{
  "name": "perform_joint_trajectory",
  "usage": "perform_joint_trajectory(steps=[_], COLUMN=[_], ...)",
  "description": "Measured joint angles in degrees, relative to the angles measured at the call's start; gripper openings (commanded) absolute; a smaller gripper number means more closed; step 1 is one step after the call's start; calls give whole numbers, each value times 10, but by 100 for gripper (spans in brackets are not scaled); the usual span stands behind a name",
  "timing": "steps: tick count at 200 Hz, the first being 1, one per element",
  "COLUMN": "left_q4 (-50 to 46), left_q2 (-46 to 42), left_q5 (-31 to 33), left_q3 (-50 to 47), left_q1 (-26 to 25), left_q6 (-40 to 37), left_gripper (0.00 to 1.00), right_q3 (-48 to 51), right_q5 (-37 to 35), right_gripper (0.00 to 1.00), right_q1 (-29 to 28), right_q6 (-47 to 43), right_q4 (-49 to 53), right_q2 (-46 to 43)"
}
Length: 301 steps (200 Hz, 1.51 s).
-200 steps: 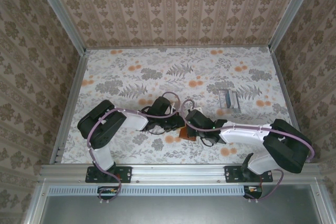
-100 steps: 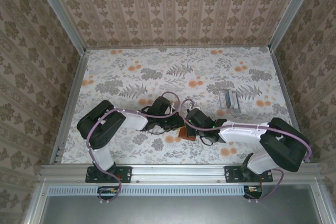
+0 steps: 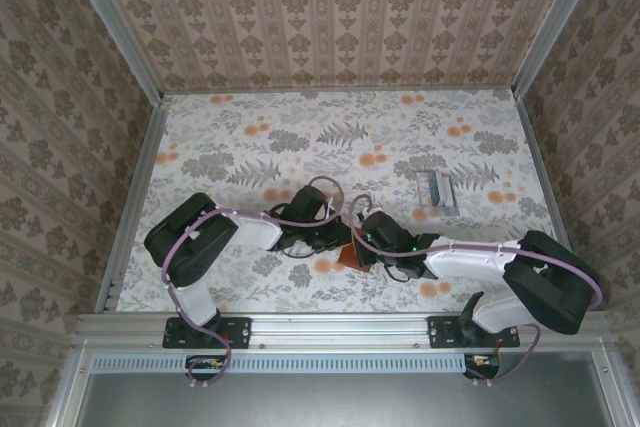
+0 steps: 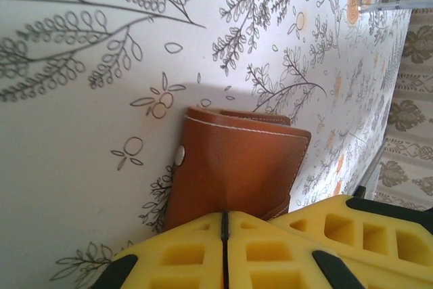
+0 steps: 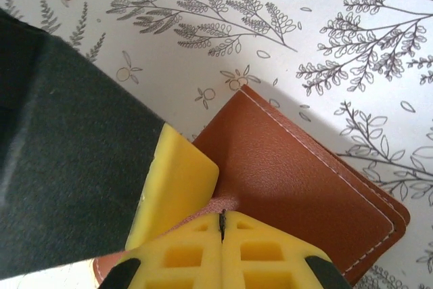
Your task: Put the credit cards into the card holder
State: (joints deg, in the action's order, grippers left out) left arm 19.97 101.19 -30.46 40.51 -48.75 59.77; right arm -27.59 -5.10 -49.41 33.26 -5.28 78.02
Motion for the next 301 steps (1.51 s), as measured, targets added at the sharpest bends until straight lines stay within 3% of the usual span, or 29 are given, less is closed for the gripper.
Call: perform_joint_trajectory(steps=[86,125,203,246,268,301], left_q4=[0,-2,5,11,12,-11], left_q2=[7,9,23,22,12,-13], left_q5=[-16,-22,-49,-45,-34,-12], left_q3=[3,5,12,8,-2,-27], left_q1=[-5,-3,-4,5,25,52], left_q6=[0,0,0,0,0,-7], left_gripper=[8,8,9,9,10,11], right_q3=[68,116,127,90,75,85], right_q5=[17,-26,-74,-127,-138,-142], right_gripper=[0,0,0,0,0,0], right_q1=[-1,-26,-86,-114,-123,-129], right_q6=[5,35,92,107,110,104], right_q4=[-87,-180,-132,-141,-195,-229], right_q2=[-31,-31,-74,-1,51,56])
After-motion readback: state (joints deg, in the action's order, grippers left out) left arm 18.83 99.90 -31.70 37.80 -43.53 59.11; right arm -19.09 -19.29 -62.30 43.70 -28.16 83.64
